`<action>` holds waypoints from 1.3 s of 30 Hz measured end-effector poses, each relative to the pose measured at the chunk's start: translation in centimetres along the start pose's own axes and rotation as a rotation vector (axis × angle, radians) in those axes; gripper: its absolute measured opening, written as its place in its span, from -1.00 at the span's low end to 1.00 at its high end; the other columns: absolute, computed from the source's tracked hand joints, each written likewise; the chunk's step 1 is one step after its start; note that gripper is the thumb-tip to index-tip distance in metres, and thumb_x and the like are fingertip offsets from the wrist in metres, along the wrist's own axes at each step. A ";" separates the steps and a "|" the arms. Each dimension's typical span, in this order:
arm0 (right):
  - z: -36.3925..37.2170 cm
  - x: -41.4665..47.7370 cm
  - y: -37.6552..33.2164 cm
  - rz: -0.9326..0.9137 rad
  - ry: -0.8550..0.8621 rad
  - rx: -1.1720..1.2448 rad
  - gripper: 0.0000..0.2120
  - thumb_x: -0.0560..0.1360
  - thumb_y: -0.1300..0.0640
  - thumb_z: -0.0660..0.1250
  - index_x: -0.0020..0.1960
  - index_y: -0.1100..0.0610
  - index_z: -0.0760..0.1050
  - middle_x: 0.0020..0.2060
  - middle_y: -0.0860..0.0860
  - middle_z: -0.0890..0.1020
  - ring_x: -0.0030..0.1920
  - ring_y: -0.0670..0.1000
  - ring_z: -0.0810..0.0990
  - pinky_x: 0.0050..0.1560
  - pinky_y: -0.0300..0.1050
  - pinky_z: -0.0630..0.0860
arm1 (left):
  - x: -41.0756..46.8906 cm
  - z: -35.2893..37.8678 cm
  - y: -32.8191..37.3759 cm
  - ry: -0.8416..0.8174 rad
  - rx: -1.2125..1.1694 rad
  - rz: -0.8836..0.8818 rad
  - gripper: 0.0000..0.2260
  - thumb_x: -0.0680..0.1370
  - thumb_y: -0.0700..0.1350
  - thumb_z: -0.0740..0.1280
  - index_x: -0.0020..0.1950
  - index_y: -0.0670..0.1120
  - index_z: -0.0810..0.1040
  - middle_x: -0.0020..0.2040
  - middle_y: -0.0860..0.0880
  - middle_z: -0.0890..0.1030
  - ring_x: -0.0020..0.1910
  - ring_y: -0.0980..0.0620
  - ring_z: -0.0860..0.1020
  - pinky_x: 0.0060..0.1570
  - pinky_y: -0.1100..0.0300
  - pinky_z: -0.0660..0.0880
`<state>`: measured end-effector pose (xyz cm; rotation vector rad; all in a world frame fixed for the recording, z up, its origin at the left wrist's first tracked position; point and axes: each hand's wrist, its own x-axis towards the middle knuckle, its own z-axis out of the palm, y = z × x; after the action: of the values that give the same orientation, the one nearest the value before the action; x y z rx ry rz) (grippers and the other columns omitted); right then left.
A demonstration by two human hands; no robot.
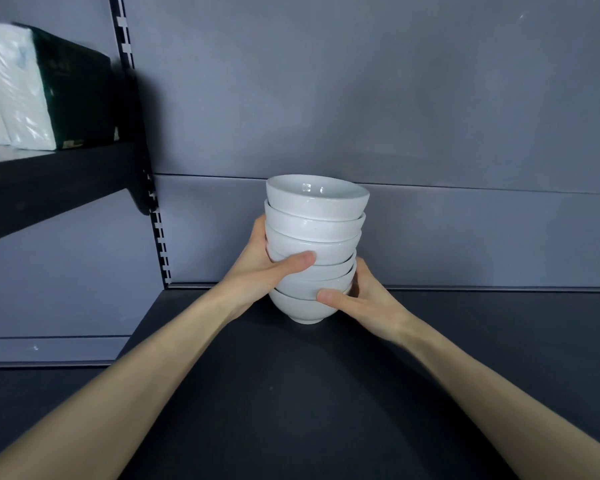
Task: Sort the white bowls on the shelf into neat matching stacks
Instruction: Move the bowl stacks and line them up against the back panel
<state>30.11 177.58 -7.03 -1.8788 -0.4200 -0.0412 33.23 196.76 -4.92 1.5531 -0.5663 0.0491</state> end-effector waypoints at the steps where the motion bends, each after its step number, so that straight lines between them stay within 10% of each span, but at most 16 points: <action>1: 0.0 0.1 0.0 -0.004 -0.007 -0.014 -0.20 0.36 0.00 0.47 0.46 0.03 0.11 0.26 -0.25 0.40 0.17 -0.42 0.44 0.06 -0.47 0.44 | -0.1 0.0 0.0 0.003 0.004 0.002 -0.29 0.34 -0.04 0.48 0.40 0.05 0.21 0.27 0.14 0.48 0.14 0.34 0.52 -0.02 0.44 0.48; 39: -1.1 0.4 0.1 0.080 -0.026 -0.045 -0.18 0.33 0.22 0.56 0.43 0.05 0.17 0.22 -0.20 0.48 0.10 -0.38 0.51 -0.01 -0.43 0.49 | -0.4 0.0 0.6 0.006 0.038 -0.027 -0.18 0.25 0.07 0.54 0.42 0.11 0.21 0.28 0.20 0.47 0.13 0.38 0.50 -0.05 0.47 0.48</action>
<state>30.74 176.61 -6.64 -1.9404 -0.3636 0.0277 32.61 196.90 -4.55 1.5969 -0.5416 0.0441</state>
